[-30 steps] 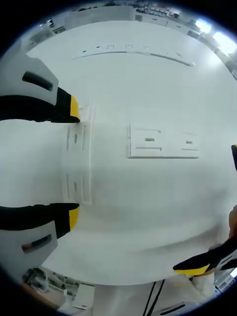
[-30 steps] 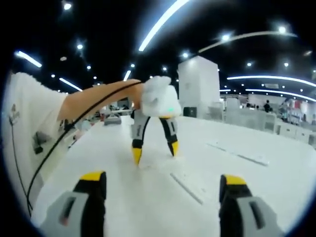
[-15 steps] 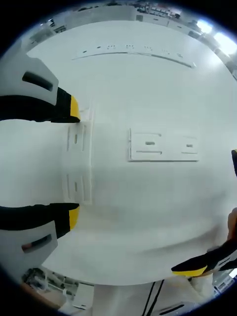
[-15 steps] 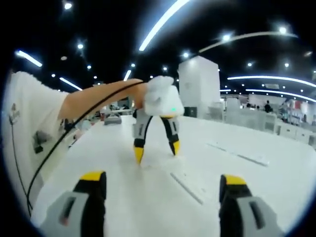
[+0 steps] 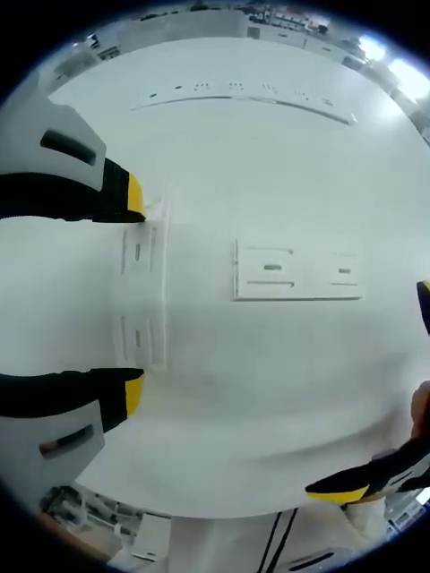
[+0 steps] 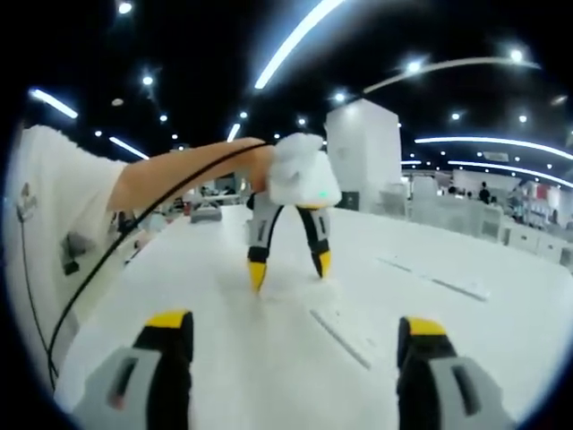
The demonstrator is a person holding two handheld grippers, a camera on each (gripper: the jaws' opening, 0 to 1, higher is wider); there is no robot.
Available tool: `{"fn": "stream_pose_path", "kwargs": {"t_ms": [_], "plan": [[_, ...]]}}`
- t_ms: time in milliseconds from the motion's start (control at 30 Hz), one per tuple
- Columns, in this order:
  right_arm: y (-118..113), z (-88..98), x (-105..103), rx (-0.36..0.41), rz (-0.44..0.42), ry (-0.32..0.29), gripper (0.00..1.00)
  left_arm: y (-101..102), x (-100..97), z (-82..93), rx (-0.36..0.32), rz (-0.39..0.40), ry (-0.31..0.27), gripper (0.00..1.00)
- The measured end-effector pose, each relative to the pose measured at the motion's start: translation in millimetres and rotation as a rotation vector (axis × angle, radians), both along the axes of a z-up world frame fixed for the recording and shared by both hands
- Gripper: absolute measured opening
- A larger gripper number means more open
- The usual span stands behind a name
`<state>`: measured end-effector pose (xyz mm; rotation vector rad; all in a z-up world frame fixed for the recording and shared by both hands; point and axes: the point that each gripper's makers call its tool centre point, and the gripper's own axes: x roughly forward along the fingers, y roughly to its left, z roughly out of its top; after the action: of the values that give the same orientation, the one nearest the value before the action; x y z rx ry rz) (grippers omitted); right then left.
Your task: Locate the socket holder cover, grip the socket holder cover, clip it into the socket holder slot.
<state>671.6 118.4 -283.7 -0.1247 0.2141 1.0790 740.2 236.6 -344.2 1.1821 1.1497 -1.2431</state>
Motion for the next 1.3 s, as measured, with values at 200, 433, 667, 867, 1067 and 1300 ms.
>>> {"fn": "stream_pose_path", "kwargs": {"t_ms": [200,433,667,867,1067,1300], "plan": [[0.3,-0.7,0.2,-0.003,0.000,0.001,0.94,0.2,2.0,0.1,-0.001,0.000,0.000,0.65],[1.0,-1.7,-0.6,-0.011,0.002,-0.002,0.94,0.4,6.5,0.3,0.006,-0.001,0.000,0.65],[1.5,-0.1,-1.4,-0.011,0.004,-0.005,0.94,0.3,7.4,0.5,0.005,0.000,0.002,0.65],[1.5,0.2,-1.5,-0.013,0.004,-0.007,0.94,0.3,9.2,0.1,0.004,0.002,0.002,0.65],[1.0,1.1,0.1,-0.012,0.004,-0.008,0.94,0.1,11.2,0.1,0.008,0.002,0.001,0.65],[0.9,1.4,-0.7,-0.015,0.004,-0.011,0.93,0.1,9.9,0.3,0.008,0.002,0.000,0.65]]}}
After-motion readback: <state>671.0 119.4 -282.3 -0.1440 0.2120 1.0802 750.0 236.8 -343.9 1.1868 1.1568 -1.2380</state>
